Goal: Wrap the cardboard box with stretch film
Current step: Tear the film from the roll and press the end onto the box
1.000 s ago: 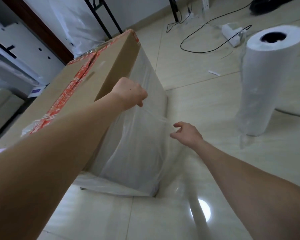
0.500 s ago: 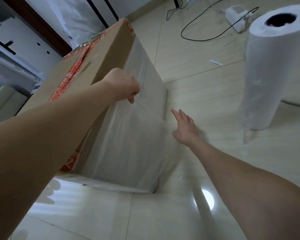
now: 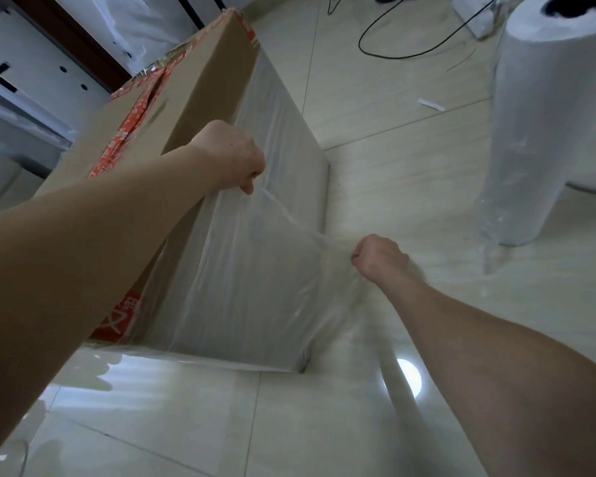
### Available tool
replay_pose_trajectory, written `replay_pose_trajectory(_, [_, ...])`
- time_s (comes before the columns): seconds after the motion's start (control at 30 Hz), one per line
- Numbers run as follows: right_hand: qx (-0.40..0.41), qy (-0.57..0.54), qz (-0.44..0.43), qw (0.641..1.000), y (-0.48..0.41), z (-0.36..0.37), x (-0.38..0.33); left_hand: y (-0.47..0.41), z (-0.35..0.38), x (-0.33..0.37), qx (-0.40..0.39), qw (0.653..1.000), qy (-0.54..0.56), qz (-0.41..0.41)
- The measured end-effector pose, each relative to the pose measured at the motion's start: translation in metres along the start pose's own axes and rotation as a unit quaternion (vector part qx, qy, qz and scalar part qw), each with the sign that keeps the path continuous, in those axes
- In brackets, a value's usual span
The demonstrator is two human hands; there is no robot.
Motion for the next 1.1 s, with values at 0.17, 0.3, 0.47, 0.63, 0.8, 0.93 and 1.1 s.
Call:
replay_pose_trajectory(0.17, [0.049,0.028,0.011,0.998,-0.005,0.011,-0.003,0.000,0.006,0.001,-0.021,1.000,-0.013,0.001])
replay_pose_trajectory(0.3, [0.066,0.026,0.021,0.997,-0.009,0.028,-0.005,0.001,0.009,-0.003,-0.028,0.999,-0.032,0.010])
replay_pose_trajectory(0.47, [0.072,0.015,0.019,0.997,-0.012,0.051,-0.022,-0.001,0.011,0.001,-0.007,0.998,-0.057,0.023])
replay_pose_trajectory(0.63, [0.066,-0.004,0.020,0.998,-0.018,0.070,-0.040,-0.005,0.017,-0.002,0.000,0.998,-0.054,0.021])
replay_pose_trajectory(0.8, [0.038,-0.033,0.042,0.998,-0.021,0.084,-0.052,-0.008,0.024,-0.006,-0.022,0.999,-0.036,0.005])
replay_pose_trajectory(0.93, [0.035,-0.066,0.069,0.995,-0.018,0.094,-0.058,-0.009,0.024,-0.006,-0.018,1.000,-0.017,0.008])
replay_pose_trajectory(1.1, [-0.004,-0.208,0.160,0.965,-0.017,0.102,-0.058,-0.005,0.024,-0.003,0.016,0.999,0.030,0.029])
Point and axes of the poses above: each hand's wrist, its own y-axis away from the middle knuckle, its own z-axis out of the palm, x = y × z, the point moved 6 cm from there along -y, towards the middle knuckle, and after that the axes turned 13 degrees about x, right-handed, at the moved point
